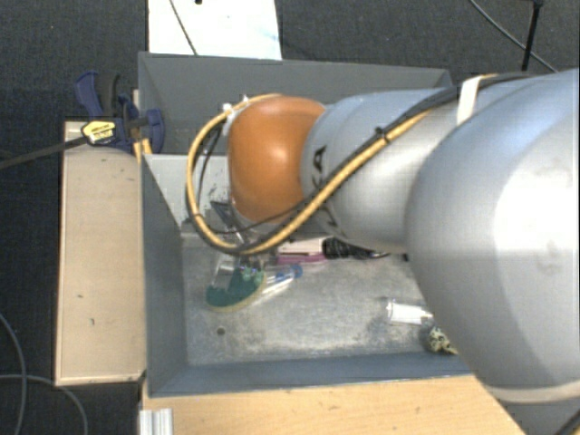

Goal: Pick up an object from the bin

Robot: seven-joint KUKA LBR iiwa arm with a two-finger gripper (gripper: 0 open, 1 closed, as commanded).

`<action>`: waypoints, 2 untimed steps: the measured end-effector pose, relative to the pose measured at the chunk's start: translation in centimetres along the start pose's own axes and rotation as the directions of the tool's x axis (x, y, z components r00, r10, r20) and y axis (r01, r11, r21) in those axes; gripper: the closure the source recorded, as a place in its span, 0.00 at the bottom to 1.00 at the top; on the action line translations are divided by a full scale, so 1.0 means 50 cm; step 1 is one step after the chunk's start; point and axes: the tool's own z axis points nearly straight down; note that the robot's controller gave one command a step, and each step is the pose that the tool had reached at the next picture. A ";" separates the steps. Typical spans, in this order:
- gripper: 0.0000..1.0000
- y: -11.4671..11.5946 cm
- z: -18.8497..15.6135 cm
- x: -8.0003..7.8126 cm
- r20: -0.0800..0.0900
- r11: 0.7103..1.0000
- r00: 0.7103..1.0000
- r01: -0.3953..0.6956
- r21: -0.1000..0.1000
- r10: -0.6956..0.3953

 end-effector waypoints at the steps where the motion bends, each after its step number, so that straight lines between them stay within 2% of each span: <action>1: 0.00 0.001 0.000 0.003 -0.002 1.000 1.000 0.003 0.001 -0.003; 2: 0.00 -0.118 0.189 -0.032 -0.010 0.998 0.998 -0.056 0.006 0.056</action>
Offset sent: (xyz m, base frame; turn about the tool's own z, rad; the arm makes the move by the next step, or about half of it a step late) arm 0.0000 0.0000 0.0000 0.0000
